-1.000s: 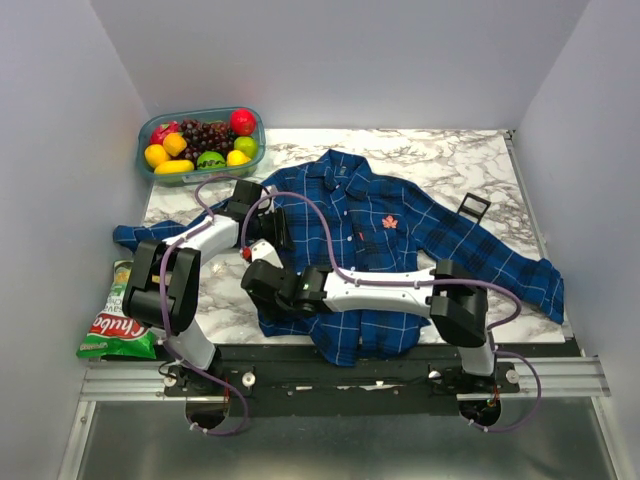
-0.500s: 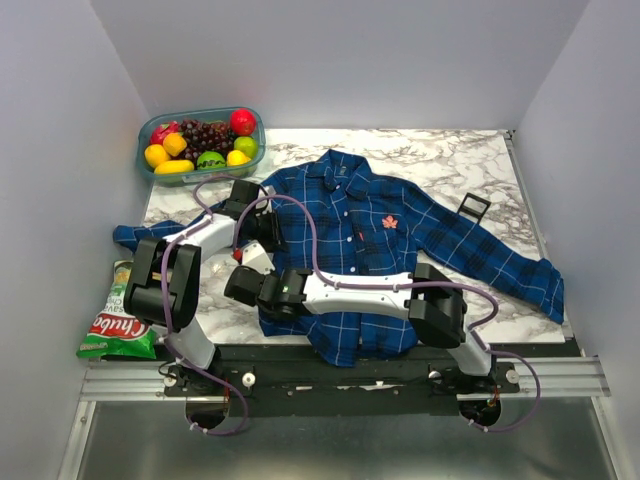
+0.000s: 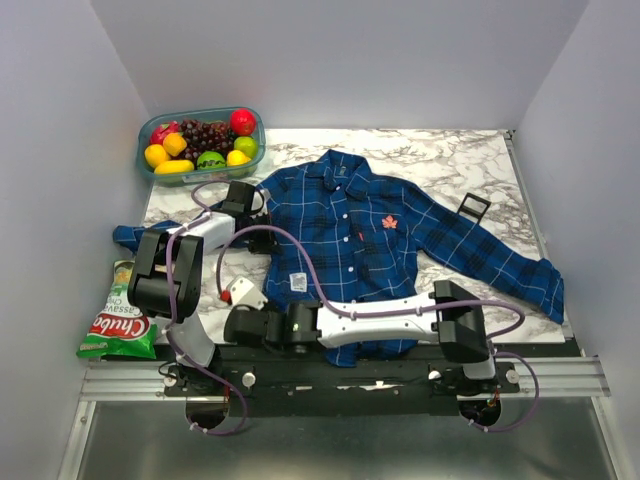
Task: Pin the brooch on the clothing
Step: Smooth out the clothing with brooches at the center of the board, then reset both arms
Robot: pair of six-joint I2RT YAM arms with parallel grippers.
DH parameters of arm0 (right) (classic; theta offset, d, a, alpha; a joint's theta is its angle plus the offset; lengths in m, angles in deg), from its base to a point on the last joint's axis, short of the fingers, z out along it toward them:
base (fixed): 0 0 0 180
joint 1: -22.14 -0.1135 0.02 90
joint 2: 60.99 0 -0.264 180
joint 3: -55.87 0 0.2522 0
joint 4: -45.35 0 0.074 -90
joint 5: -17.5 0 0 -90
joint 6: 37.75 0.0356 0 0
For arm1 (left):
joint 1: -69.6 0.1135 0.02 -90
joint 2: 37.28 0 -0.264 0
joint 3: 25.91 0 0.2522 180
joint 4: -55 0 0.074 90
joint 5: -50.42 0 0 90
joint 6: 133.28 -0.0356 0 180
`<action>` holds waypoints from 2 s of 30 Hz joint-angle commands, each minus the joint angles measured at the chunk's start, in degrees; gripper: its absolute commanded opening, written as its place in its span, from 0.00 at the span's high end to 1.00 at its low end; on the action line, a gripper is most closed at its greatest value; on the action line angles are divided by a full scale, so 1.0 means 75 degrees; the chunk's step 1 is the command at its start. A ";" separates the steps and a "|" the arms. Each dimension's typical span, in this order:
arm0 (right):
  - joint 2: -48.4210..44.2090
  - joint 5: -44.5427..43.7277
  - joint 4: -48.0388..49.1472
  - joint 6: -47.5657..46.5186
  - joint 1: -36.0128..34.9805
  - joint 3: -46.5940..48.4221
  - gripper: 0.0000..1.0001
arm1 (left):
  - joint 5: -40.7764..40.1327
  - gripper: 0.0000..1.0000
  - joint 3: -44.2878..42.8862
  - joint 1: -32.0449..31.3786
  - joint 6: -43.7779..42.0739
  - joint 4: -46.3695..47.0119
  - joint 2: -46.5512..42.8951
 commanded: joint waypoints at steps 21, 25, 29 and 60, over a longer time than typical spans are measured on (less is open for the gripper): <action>0.0774 0.1825 0.1633 -0.0896 -0.0894 -0.0359 0.81 | -0.0682 1.00 -0.1005 0.0313 -0.0660 -0.0375 0.0599; 0.0131 0.1649 0.1855 -0.0604 -0.0801 -0.0921 0.37 | -0.0857 0.59 -0.0982 0.0313 -0.0707 -0.0328 0.0307; -0.0877 0.1379 0.2100 -0.0147 -0.0543 -0.1717 0.18 | -0.1220 0.27 -0.0806 0.0313 -0.0813 -0.0106 -0.0569; -0.9890 0.1637 0.1635 0.0557 0.7133 -0.7533 0.00 | -0.1326 0.01 0.0519 0.0817 -0.0098 -0.0738 -0.6959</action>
